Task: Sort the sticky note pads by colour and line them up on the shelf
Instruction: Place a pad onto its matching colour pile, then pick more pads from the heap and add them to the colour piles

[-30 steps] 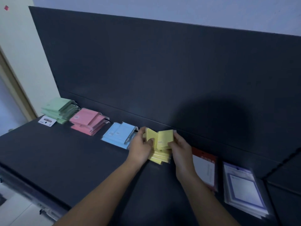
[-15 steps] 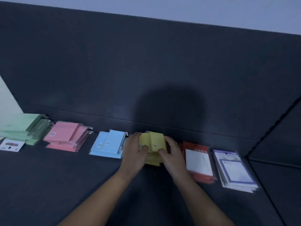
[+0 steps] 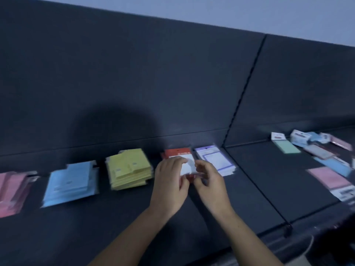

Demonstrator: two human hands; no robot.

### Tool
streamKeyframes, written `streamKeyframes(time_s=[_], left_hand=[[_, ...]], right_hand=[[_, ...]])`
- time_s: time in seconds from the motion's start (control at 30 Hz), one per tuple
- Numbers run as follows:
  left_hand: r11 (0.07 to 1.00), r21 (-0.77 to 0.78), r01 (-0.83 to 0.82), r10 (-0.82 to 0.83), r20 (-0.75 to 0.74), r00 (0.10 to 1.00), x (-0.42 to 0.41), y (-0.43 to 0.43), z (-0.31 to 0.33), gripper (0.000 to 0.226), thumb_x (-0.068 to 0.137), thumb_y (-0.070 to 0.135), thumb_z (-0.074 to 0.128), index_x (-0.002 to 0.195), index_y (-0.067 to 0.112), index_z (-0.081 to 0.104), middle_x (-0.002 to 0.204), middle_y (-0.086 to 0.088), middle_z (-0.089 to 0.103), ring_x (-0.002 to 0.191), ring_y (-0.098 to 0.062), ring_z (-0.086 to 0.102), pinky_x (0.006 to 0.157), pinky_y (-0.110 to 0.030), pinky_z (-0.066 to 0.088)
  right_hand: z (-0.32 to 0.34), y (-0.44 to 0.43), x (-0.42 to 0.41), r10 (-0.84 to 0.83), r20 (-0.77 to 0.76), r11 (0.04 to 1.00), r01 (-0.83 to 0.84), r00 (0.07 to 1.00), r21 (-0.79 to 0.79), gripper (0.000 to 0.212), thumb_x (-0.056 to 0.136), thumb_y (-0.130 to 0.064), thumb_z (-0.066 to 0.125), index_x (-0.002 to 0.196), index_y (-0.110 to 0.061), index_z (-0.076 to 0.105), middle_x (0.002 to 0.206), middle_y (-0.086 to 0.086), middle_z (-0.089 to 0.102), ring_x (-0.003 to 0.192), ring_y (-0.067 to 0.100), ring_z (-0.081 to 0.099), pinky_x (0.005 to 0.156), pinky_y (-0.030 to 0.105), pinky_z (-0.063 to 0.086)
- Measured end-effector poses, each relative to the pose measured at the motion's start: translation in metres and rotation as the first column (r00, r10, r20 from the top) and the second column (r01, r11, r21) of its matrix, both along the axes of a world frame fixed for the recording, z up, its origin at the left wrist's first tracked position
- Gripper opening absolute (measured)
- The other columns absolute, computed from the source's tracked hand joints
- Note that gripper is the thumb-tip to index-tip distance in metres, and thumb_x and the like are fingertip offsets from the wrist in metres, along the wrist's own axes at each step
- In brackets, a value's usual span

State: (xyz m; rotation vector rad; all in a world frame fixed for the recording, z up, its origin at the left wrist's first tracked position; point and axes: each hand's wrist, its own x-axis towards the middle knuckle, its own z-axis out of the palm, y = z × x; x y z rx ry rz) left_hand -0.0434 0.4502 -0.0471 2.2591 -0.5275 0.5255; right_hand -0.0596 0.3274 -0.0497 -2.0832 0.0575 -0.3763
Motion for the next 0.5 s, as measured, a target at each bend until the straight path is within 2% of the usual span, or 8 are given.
streamKeyframes(time_s=[0.07,0.17,0.33,0.5], left_hand=[[0.995,0.044,0.091,-0.091,-0.01,0.996,-0.001,-0.025,0.001,0.037,0.075,0.003,0.057,0.112,0.011,0.059,0.112,0.0,0.06,0.106,-0.021,0.054,0.1,-0.03,0.032],[0.98,0.035,0.194,-0.192,-0.059,0.98,-0.005,-0.068,0.001,0.038,0.084,0.014,0.055,0.122,0.019,0.052,0.123,0.006,0.053,0.116,-0.015,0.045,0.102,-0.021,0.02],[0.941,0.022,0.337,-0.333,-0.1,0.938,-0.023,-0.149,-0.002,0.038,0.091,0.024,0.052,0.129,0.02,0.047,0.13,0.008,0.048,0.124,-0.013,0.038,0.104,-0.022,0.018],[0.908,0.061,0.415,-0.399,-0.177,0.9,-0.048,-0.237,-0.01,0.04,0.094,0.032,0.046,0.132,0.021,0.044,0.136,0.009,0.045,0.127,-0.012,0.037,0.107,-0.024,0.015]], right_hand=[[0.004,-0.027,-0.011,-0.108,0.024,0.992,0.109,0.994,-0.063,0.042,0.08,0.005,0.053,0.116,-0.016,0.058,0.106,-0.009,0.06,0.1,0.006,0.057,0.088,0.013,0.041],[0.006,-0.068,-0.032,-0.224,0.035,0.964,0.227,0.974,-0.136,0.039,0.082,0.003,0.055,0.118,-0.013,0.057,0.109,-0.006,0.058,0.102,0.006,0.054,0.086,0.001,0.033],[0.004,-0.14,-0.073,-0.404,0.05,0.896,0.406,0.913,-0.182,0.029,0.087,-0.006,0.058,0.116,-0.012,0.058,0.107,-0.004,0.056,0.101,0.005,0.051,0.087,0.008,0.033],[0.006,-0.22,-0.115,-0.515,0.056,0.833,0.515,0.855,-0.201,0.025,0.087,-0.009,0.06,0.112,-0.014,0.06,0.102,-0.008,0.056,0.1,0.006,0.053,0.086,0.014,0.036]])
